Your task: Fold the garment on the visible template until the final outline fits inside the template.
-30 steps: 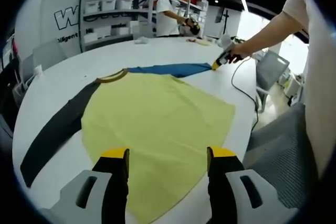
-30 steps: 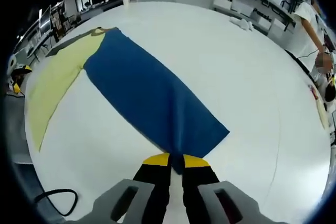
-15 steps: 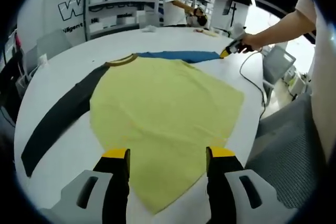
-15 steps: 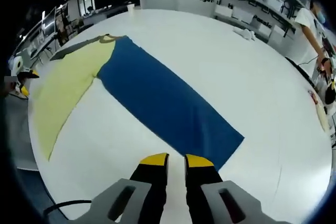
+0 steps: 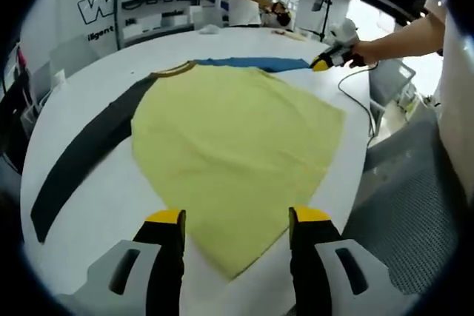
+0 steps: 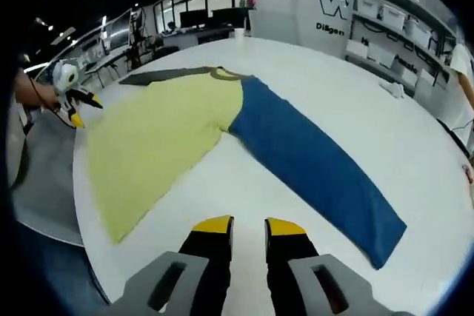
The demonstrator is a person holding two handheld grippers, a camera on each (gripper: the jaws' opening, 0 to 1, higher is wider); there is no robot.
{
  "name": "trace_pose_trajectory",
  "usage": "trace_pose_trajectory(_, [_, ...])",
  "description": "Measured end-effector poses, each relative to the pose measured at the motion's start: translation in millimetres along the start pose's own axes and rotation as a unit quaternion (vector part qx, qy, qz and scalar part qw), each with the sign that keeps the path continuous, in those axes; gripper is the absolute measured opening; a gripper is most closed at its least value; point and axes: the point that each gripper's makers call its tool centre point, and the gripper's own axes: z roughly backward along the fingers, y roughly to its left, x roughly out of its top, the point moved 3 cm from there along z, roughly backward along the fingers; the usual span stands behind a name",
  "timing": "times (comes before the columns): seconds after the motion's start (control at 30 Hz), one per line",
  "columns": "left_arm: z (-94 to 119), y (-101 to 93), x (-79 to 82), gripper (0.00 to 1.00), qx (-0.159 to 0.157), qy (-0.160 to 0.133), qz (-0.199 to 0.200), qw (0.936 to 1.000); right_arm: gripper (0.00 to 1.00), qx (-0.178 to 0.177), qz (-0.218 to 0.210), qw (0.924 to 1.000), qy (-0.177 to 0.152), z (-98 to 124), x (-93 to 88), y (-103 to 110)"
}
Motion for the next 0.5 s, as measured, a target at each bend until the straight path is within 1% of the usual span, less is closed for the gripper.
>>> trace_pose_trajectory(0.07, [1, -0.5, -3.0, 0.54, -0.004, 0.002, -0.004, 1.0, 0.12, 0.014, 0.016, 0.9998, -0.003, -1, 0.6, 15])
trace_pose_trajectory(0.23, [2, -0.2, -10.4, 0.51, -0.011, 0.009, -0.019, 0.9997, 0.12, 0.047, 0.038, 0.9981, -0.012, -2, 0.5, 48])
trace_pose_trajectory(0.27, [3, -0.2, -11.4, 0.5, -0.012, 0.01, -0.022, 0.9996, 0.12, 0.054, 0.045, 0.9974, -0.013, -2, 0.2, 53])
trace_pose_trajectory(0.3, [3, -0.3, -13.2, 0.49, -0.014, 0.012, -0.026, 0.9995, 0.12, 0.064, 0.058, 0.9962, -0.011, -3, -1.3, 64])
trace_pose_trajectory(0.4, [3, -1.7, -18.3, 0.47, -0.019, 0.019, -0.037, 0.999, 0.11, 0.082, 0.069, 0.9941, -0.01, -4, -4.8, 83])
trace_pose_trajectory(0.43, [3, -2.4, -20.0, 0.46, -0.021, 0.022, -0.041, 0.9987, 0.11, 0.095, 0.078, 0.9924, -0.012, -5, -6.1, 93])
trace_pose_trajectory(0.5, [4, -3.8, -23.5, 0.45, -0.024, 0.028, -0.048, 0.9982, 0.11, 0.11, 0.093, 0.9894, -0.009, -6, -10.6, 106])
